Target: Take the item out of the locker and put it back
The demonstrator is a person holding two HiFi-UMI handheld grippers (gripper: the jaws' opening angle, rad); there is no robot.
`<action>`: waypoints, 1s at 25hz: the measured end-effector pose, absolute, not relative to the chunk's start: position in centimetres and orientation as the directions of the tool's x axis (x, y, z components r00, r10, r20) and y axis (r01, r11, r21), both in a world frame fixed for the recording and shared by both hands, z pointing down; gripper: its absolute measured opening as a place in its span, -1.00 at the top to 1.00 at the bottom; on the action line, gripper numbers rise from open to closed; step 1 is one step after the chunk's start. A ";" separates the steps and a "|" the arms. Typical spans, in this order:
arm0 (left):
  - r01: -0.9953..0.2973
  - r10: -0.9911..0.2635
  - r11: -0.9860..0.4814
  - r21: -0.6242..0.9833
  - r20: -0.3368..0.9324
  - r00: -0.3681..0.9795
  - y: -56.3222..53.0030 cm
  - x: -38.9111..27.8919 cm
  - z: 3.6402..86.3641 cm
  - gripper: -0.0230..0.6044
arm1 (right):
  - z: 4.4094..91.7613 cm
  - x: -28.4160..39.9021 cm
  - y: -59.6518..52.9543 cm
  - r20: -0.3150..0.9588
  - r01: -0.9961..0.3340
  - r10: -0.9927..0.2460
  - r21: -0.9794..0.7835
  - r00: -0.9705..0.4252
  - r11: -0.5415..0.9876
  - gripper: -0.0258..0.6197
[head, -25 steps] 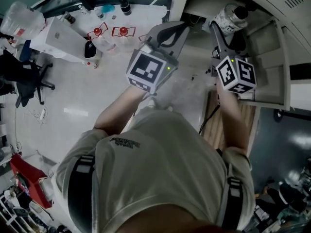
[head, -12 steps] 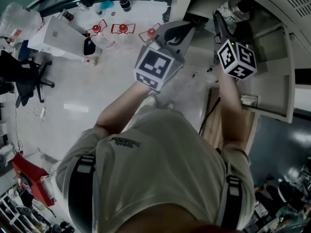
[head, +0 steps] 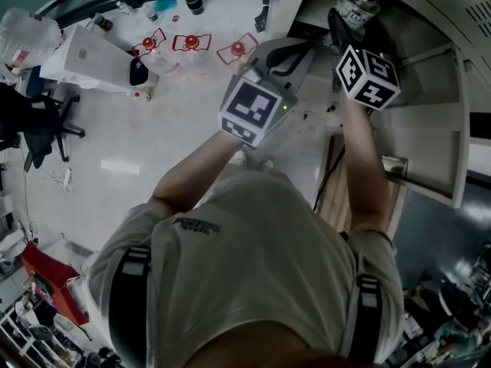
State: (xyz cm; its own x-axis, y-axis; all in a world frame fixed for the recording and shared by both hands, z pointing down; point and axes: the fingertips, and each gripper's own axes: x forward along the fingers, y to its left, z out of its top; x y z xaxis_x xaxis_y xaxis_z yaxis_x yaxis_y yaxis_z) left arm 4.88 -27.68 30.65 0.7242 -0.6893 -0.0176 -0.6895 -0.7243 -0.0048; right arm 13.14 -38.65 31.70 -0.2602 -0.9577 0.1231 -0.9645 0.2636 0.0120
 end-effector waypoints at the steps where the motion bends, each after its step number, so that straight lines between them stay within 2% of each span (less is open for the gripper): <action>1: -0.689 -0.688 -0.725 -0.002 -0.014 0.725 -27.8 5.0 30.8 0.89 | 31.7 13.2 -38.9 0.126 -0.965 -0.958 0.016 -0.258 0.262 -0.10; 10: -0.693 -0.693 -0.721 0.011 0.009 0.721 -28.7 5.8 31.8 0.89 | 31.9 13.3 -40.4 0.105 -0.965 -0.963 0.061 -0.249 0.256 -0.13; 17: -0.702 -0.702 -0.712 0.022 0.015 0.712 -28.6 5.5 31.7 0.89 | 31.7 13.3 -41.0 0.115 -0.964 -0.960 0.049 -0.255 0.262 -0.15; 20: -0.710 -0.710 -0.704 0.022 0.014 0.704 -28.5 5.0 32.0 0.89 | 31.4 13.4 -40.5 0.096 -0.962 -0.960 0.042 -0.263 0.268 -0.23; 25: -0.721 -0.721 -0.692 0.023 0.005 0.692 -28.2 4.3 31.6 0.89 | 30.4 14.0 -38.4 0.065 -0.964 -0.962 0.009 -0.264 0.265 -0.23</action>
State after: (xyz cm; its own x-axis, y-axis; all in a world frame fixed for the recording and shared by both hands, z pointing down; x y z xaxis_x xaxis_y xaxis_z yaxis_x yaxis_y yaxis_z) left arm 4.27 -28.19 31.58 0.6925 -0.7214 0.0048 -0.7213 -0.6922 0.0233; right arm 14.00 -38.41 30.36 -0.2636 -0.9624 0.0648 -0.9643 0.2647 0.0086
